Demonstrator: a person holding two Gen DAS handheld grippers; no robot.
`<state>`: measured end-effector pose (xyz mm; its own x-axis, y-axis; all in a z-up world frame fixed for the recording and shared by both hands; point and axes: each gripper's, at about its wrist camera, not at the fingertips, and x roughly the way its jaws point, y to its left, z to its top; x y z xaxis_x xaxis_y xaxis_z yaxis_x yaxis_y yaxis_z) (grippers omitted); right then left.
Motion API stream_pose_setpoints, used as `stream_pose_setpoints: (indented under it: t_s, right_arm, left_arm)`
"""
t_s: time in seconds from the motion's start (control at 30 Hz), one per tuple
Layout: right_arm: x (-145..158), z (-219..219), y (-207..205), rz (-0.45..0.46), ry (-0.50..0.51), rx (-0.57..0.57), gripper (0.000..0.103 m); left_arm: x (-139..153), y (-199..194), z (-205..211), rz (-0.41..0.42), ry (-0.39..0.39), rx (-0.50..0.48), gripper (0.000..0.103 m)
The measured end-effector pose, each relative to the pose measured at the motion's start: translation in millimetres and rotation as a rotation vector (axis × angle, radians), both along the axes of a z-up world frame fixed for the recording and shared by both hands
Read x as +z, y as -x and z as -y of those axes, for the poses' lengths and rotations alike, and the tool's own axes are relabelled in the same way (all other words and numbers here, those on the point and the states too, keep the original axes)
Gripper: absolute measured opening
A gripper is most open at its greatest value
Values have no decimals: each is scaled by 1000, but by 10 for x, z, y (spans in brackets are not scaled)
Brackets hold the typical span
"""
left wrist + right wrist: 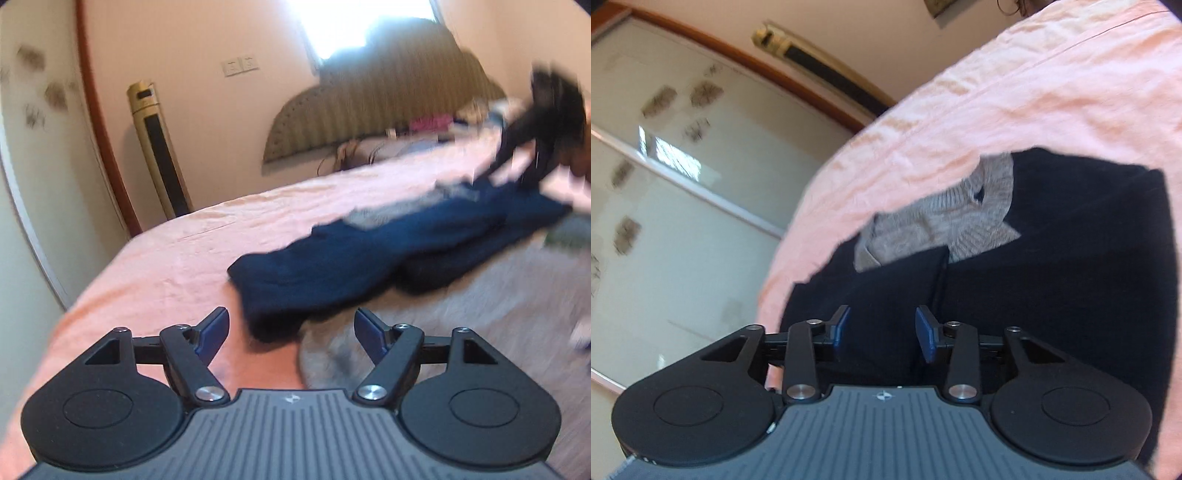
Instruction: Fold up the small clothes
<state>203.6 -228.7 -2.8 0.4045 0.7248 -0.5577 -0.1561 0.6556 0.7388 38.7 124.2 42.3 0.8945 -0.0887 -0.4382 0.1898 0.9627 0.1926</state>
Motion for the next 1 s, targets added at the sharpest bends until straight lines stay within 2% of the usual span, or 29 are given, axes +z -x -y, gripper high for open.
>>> stream_pose_setpoints:
  t_s: [0.07,0.1,0.13,0.17,0.2,0.3,0.4,0.53,0.6,0.7,0.9,0.93,0.97,1.0]
  right_arm:
    - [-106,-121,-56,-37,12,4,47]
    - [-121,-178,-53,-23,13,11,46]
    - [-115,-235,-48,-9,29,20,34]
    - [-117,-287,-48,-8,45,35,13]
    - [-102,-318,-34,9,60,39,14]
    - [42,-280,40,86,101,59,14]
    - [203,-64,86,133,158,47,13]
    - [251,338,124,130,244,-3,13]
    - [213,502,145,119,267,-18,13]
    - [139,616,173,114,286,-19,13]
    - [2,667,232,126,266,-56,15]
    - [29,697,266,140,247,-77,23]
    - [74,749,300,166,220,-111,38]
    - [114,841,354,199,190,-152,46]
  left_arm:
    - [119,-59,-71,-3,112,42,76]
    - [174,-96,-118,-8,174,53,77]
    - [219,-134,-164,-10,229,60,78]
    - [253,-178,-203,-11,278,67,79]
    - [277,-226,-232,-10,308,74,82]
    - [292,-433,-279,-30,360,98,83]
    - [243,-629,-403,-107,489,115,83]
    - [121,-811,-528,-180,650,144,83]
    - [72,-894,-534,-201,676,164,83]
    - [30,-1067,-489,-245,673,171,83]
    - [-172,-1516,-373,-401,638,188,82]
    - [-213,-1569,-349,-420,626,194,82]
    - [-226,-1587,-331,-414,611,195,82]
    - [-223,-1596,-311,-408,596,191,82]
